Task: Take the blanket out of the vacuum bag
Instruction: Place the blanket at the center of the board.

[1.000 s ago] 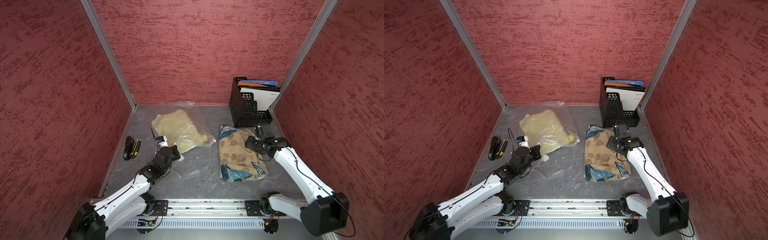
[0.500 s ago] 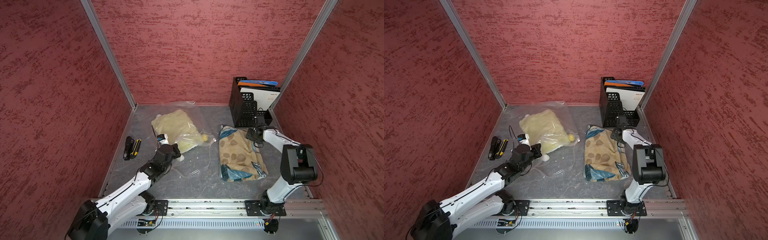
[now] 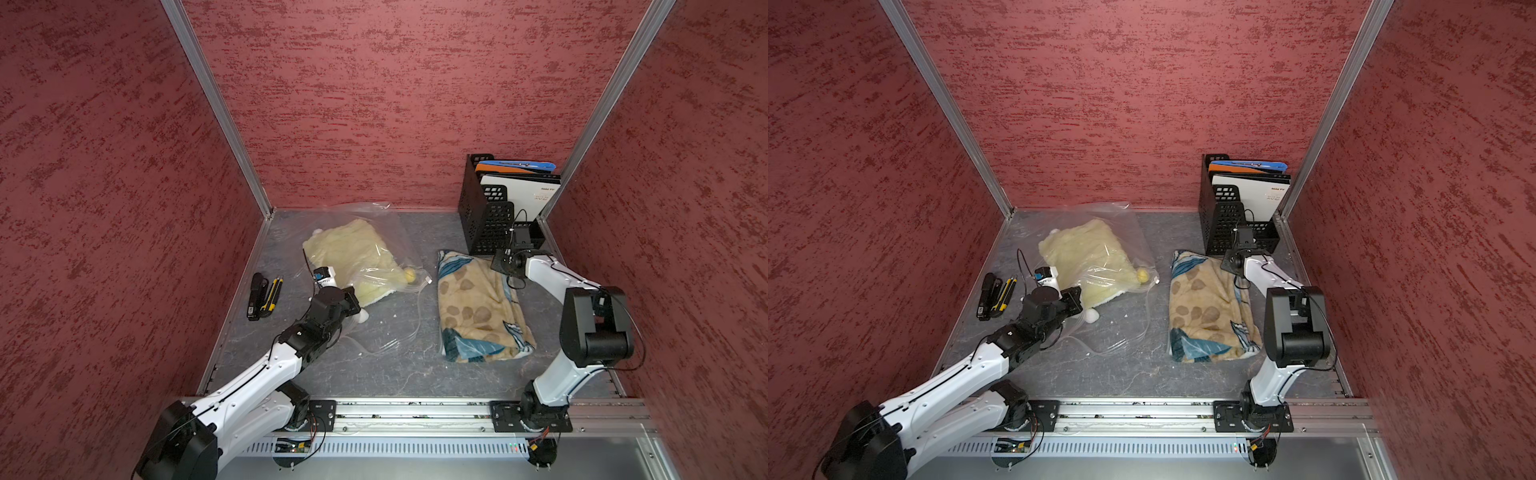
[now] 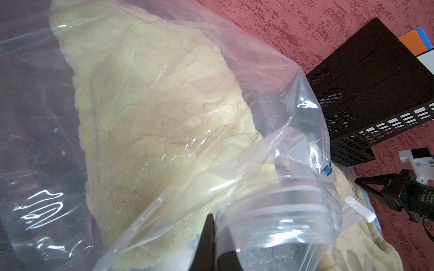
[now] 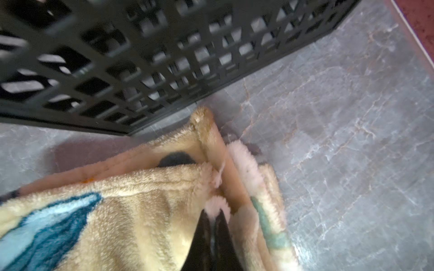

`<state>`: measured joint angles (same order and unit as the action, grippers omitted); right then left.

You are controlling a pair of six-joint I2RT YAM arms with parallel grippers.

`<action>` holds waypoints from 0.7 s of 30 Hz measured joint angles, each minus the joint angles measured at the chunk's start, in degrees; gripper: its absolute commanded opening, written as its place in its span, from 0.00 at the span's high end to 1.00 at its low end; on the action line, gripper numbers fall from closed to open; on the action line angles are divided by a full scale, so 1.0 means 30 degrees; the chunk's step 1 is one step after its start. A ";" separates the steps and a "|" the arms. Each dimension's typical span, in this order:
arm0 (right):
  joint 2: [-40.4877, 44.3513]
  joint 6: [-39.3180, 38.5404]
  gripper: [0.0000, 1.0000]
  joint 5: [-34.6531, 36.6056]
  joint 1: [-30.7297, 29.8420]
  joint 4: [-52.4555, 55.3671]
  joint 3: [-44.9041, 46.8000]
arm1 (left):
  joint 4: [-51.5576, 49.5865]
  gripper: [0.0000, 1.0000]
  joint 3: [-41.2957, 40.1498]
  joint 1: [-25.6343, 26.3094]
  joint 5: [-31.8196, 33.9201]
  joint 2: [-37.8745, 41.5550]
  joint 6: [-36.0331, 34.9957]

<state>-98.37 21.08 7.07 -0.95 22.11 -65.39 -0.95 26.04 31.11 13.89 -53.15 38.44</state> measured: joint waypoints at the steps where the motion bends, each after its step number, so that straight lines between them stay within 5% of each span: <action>1: 0.0007 -0.0051 1.00 0.0015 -0.0058 -0.0168 -0.0080 | -0.0022 1.00 0.0051 0.0000 -0.0015 -0.0044 -0.0044; 6: 0.0160 -0.0182 0.97 0.0102 -0.0189 -0.0758 -0.0750 | -0.0197 1.00 0.0168 0.0000 -0.0044 -0.0233 -0.0117; 9: -0.0328 0.0044 0.67 0.0495 -0.0189 -0.0663 -0.1851 | -0.0255 1.00 0.0248 0.0000 -0.0044 -0.0277 -0.0117; 13: -0.0583 0.0284 0.51 0.1370 -0.0189 -0.0780 -0.1923 | -0.0401 1.00 0.0328 0.0000 -0.0044 -0.0262 -0.0131; 17: 0.0299 0.0707 0.50 0.1763 -0.0299 -0.0066 -0.1632 | -0.0772 1.00 0.0328 -0.0015 -0.0044 0.0022 -0.0153; 21: 0.3606 0.1406 0.61 0.1005 -0.1355 0.0066 -0.0452 | -0.1428 1.00 0.0627 -0.0036 -0.0146 0.0590 -0.0219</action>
<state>-87.55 25.30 10.09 -5.02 22.31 -66.74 -5.23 27.92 31.00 13.45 -51.37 37.78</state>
